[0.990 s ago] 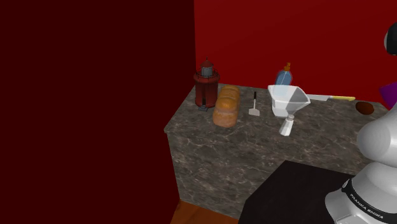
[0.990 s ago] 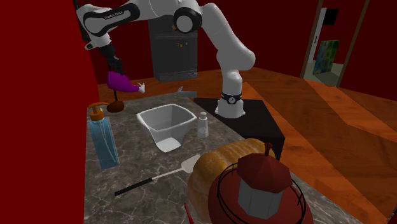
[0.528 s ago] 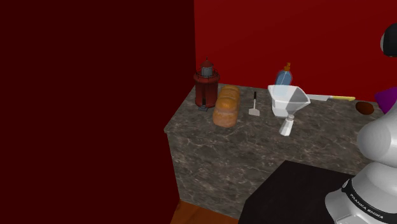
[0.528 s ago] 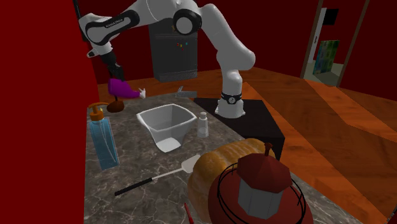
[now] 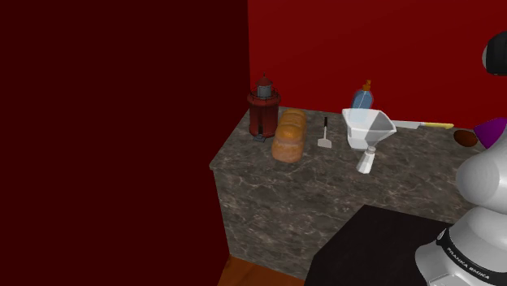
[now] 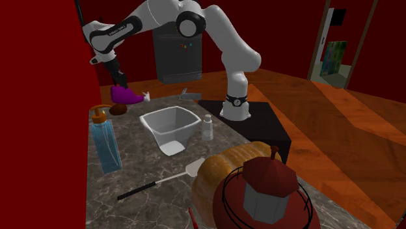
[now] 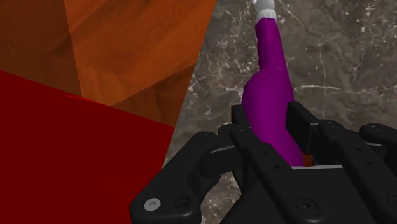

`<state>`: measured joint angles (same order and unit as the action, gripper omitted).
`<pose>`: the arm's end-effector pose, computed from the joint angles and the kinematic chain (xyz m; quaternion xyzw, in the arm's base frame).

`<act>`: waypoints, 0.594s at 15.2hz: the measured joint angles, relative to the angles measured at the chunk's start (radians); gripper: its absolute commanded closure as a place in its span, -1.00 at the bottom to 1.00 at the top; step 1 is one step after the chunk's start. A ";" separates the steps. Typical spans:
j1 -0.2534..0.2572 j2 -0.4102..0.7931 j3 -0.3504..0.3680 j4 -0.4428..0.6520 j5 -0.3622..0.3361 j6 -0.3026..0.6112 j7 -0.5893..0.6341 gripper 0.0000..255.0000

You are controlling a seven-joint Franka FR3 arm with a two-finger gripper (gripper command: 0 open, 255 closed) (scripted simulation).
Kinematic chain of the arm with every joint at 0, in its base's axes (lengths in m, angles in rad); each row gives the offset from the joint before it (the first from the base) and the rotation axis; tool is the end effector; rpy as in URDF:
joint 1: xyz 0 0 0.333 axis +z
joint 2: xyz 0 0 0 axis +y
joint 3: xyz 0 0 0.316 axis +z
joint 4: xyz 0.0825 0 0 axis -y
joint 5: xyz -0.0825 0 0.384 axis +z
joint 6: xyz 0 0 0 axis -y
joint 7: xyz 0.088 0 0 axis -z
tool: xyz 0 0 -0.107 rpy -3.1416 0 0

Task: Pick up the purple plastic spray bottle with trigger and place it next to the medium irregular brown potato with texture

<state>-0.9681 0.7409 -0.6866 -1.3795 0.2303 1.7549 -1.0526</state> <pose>0.0611 -0.6923 0.3285 -0.9468 0.2827 0.1357 0.0730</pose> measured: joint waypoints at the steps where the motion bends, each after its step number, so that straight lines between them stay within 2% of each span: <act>1: -0.005 0.006 0.002 -0.001 0.003 0.014 -0.004 1.00; 7: 0.002 0.004 0.004 -0.017 0.003 0.025 0.002 1.00; 8: 0.000 0.006 0.005 -0.013 0.003 0.021 0.000 -1.00; 9: -0.001 0.012 0.008 -0.016 0.005 0.017 0.000 -1.00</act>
<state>-0.9687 0.7525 -0.6784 -1.3958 0.2349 1.7720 -1.0524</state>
